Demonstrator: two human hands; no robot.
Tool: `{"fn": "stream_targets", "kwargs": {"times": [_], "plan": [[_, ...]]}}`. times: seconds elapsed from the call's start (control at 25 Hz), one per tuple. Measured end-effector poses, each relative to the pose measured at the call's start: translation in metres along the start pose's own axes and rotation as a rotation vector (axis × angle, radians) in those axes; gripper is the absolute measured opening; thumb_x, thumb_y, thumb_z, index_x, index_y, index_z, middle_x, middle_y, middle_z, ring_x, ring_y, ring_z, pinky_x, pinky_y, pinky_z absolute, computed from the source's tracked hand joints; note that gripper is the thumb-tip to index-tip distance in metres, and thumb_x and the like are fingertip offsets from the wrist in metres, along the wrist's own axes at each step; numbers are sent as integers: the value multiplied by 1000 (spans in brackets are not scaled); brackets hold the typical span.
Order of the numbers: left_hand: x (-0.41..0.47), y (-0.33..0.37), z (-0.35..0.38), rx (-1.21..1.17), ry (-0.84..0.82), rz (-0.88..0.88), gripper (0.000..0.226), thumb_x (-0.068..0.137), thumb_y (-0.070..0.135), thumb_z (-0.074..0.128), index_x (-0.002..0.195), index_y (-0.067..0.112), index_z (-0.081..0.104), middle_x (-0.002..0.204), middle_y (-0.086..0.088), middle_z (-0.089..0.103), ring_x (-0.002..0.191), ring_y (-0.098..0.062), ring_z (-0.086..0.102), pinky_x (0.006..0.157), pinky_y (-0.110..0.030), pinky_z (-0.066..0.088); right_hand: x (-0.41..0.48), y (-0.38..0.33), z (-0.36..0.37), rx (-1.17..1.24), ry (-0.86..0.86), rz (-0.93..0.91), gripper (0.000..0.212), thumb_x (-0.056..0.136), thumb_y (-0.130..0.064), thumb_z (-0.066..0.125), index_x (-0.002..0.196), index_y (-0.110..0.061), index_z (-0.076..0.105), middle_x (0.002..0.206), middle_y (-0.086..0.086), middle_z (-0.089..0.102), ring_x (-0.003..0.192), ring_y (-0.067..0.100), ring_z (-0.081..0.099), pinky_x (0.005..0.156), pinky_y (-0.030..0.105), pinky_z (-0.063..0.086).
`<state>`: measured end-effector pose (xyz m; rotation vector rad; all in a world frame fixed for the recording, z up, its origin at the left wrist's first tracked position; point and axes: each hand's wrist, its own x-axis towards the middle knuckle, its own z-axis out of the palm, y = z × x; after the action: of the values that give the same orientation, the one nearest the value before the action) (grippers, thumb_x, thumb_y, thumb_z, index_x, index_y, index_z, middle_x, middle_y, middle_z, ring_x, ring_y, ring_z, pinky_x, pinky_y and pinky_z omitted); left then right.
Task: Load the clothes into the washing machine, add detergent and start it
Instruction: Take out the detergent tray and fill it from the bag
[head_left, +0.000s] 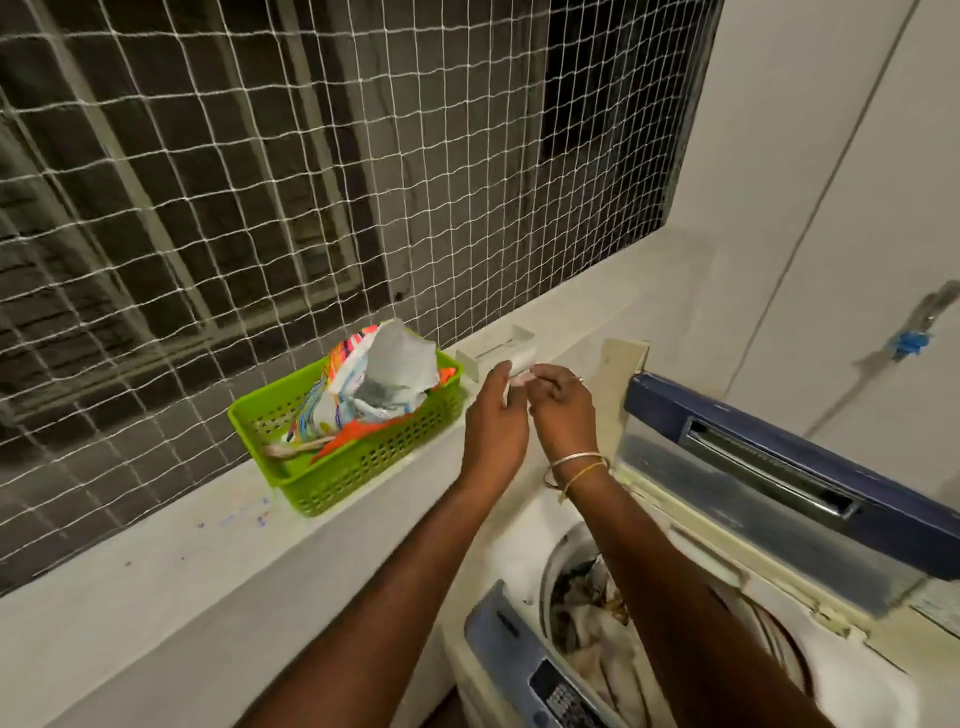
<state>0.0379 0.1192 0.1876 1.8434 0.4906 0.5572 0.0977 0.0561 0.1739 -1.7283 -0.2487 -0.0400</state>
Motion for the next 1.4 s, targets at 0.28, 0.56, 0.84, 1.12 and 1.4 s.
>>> {"fn": "stream_targets", "kwargs": {"times": [0.28,0.56,0.84,1.12,1.4], "plan": [[-4,47,-66,85,96,218,24,97,32,54,106,22,73,95,8,72,92,-11,66,81,-27,49,-47,-53,11,128,-69,-186,21,84,-25,57,100,-22,71,94,-8,73,86,10,68,83,41,57],[29,67,-156,-108,95,336,22,94,39,57,91,27,76,89,2,77,91,-17,72,82,-38,56,-39,-99,47,-282,-171,-512,9,85,-29,71,91,-24,76,87,-5,74,74,15,66,73,34,54],[66,34,-193,-166,-51,289,28,103,27,51,100,17,76,98,2,77,97,-12,71,88,-35,55,-42,-110,69,-1054,-328,-626,37,83,-57,61,103,-30,75,97,1,72,105,23,57,73,32,43],[89,17,-199,-143,-225,297,34,103,43,46,103,27,76,95,8,77,92,-13,73,84,-34,55,-44,-116,86,-1359,-357,-633,23,86,-37,60,88,-16,72,89,8,69,92,33,59,64,32,31],[92,17,-190,-147,-266,343,35,103,41,45,100,26,76,91,15,76,87,1,69,77,-20,50,-38,-97,86,-1238,-161,-707,13,79,-34,64,69,-26,68,59,-1,61,63,23,60,49,29,36]]}}
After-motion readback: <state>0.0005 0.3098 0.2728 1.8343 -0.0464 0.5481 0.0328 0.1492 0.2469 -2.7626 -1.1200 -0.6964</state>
